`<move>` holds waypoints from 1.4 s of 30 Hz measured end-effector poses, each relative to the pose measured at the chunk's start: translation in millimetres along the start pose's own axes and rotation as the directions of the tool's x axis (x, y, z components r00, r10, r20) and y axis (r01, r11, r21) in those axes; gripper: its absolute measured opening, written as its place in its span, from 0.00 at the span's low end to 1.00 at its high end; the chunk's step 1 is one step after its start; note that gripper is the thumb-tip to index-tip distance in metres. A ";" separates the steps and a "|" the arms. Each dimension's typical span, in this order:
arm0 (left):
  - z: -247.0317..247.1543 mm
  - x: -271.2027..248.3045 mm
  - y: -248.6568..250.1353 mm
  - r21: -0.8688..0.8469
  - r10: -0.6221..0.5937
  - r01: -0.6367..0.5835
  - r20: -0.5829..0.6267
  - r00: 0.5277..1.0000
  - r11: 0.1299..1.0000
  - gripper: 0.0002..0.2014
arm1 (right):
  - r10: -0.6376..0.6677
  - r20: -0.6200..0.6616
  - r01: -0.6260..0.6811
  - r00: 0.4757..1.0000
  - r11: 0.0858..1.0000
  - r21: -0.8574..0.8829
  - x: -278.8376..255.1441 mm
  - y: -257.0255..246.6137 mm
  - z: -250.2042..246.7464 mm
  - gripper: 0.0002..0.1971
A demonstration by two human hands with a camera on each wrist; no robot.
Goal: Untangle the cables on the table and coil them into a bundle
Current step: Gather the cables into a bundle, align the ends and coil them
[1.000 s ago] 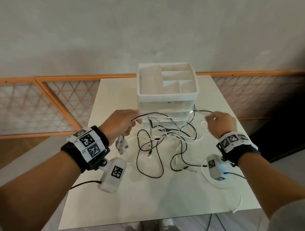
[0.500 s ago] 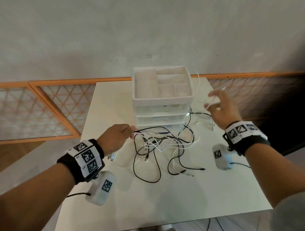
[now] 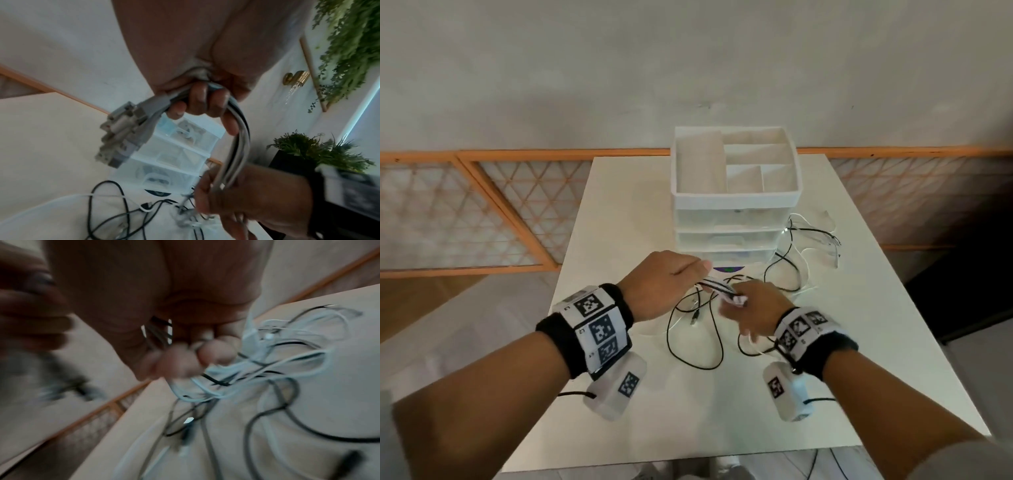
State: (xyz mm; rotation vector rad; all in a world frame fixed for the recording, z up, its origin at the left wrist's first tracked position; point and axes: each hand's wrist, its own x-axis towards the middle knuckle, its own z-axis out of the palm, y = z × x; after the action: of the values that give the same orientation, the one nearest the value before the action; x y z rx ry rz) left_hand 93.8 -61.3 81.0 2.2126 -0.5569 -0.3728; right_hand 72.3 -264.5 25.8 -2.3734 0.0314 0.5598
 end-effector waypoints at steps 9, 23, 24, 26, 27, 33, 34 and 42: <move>20.3 -34.7 -71.8 0.449 -0.326 0.223 0.166 0.931 0.865 0.14 | -0.051 -0.391 -0.010 0.919 0.988 -0.153 7.7 43.8 2.1 0.28; 11.9 -20.1 -56.4 0.050 -0.406 0.404 0.071 0.911 0.914 0.22 | -0.031 0.105 0.087 0.994 0.805 -0.587 -4.2 23.7 107.7 0.11; 9.6 -17.8 -52.6 -0.027 -0.405 0.406 0.033 0.914 0.913 0.21 | -0.037 0.115 0.099 0.993 0.797 -0.596 -4.6 24.7 104.7 0.11; 4.9 -13.1 -46.4 -0.174 -0.415 0.406 -0.014 0.910 0.897 0.20 | -0.058 0.109 0.111 0.992 0.810 -0.576 -4.9 27.5 96.3 0.10; 3.4 -11.5 -44.4 -0.244 -0.427 0.409 -0.022 0.904 0.879 0.20 | -0.078 0.087 0.113 0.993 0.827 -0.551 -5.1 29.1 91.8 0.10; 6.3 -9.8 -32.8 -0.345 -0.435 0.413 0.017 0.900 0.843 0.19 | -0.133 0.084 0.157 0.988 0.852 -0.499 -8.2 28.1 110.5 0.16; 7.9 -10.1 -32.9 -0.327 -0.428 0.412 0.025 0.903 0.850 0.18 | -0.140 0.080 0.161 0.987 0.841 -0.516 -9.2 26.1 117.4 0.14; 21.9 -18.6 -57.8 -0.244 -0.497 0.486 0.022 0.868 0.839 0.17 | -0.227 0.101 0.234 0.969 0.703 -0.672 -7.0 21.5 133.9 0.13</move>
State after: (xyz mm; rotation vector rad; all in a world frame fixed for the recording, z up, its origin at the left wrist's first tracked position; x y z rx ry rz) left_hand 83.8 -32.5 24.1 2.0936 0.0973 -0.6232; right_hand 10.6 -196.8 -74.5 -3.0222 -0.5717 0.5146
